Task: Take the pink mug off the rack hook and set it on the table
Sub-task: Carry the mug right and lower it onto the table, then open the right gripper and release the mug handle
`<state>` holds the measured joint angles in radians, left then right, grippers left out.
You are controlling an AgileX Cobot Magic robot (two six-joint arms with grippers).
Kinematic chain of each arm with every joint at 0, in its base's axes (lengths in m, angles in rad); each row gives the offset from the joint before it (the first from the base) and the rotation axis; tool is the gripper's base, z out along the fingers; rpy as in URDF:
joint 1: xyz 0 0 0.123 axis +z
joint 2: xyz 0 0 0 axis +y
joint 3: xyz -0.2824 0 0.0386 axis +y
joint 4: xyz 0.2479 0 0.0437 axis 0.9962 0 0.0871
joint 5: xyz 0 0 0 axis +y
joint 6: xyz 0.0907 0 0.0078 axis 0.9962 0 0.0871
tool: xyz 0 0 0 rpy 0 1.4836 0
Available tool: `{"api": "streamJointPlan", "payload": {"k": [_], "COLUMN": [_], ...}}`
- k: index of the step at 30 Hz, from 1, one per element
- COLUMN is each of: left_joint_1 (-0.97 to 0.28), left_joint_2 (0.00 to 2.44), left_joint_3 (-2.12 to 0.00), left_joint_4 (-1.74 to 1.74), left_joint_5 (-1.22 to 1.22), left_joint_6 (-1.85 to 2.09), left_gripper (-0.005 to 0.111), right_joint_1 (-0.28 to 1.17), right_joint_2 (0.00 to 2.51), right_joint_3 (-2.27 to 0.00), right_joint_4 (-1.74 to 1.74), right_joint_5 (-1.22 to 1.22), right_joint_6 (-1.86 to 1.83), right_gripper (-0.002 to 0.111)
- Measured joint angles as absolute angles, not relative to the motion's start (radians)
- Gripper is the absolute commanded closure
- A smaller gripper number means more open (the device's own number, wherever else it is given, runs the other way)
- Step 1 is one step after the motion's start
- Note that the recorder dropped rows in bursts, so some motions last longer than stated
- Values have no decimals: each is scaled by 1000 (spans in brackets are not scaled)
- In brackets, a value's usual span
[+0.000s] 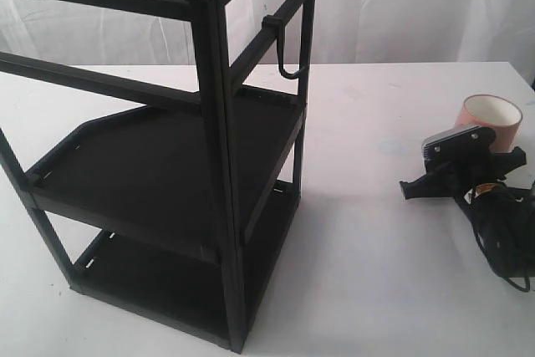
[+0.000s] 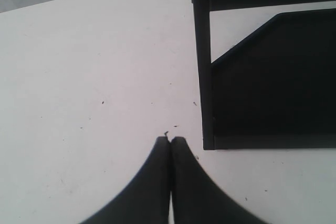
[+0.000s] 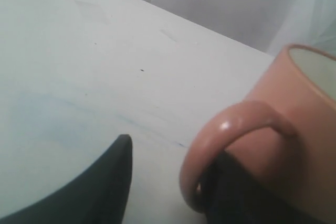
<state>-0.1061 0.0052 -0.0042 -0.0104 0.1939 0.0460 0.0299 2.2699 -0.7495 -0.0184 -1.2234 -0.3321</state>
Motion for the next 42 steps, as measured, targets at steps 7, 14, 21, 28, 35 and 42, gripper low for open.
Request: {"api": "streamJointPlan", "payload": {"k": [7,14,21,28,35,42], "left_joint_1": [-106,-106,-106,-106,-106,-106], "left_joint_2": [5,5,5,5,5,5], "left_joint_3": [-4,-4,-4,-4,-4,-4], "left_joint_4": [-10,-10,-10,-10,-10,-10], "left_joint_5": [194,194,194,194,194,194], "left_joint_6": [46,46,46,46,46,46], "left_gripper": [107,107,107,107,107,107], "right_joint_1": [30,30,30,30,30,30], "right_joint_2": [2268,2247,2198,2100,2001,1910], "right_joint_3": [-742,-708,-641,-553,-490,-394], "right_joint_4": [45,68,87,156,223,253], "right_joint_5": [-1222,-1222,-1219,-1219,-1219,-1219], "right_joint_6": [-332,-314,-272,-248,-215,-142], "right_gripper": [58,58,58,58,58,58]}}
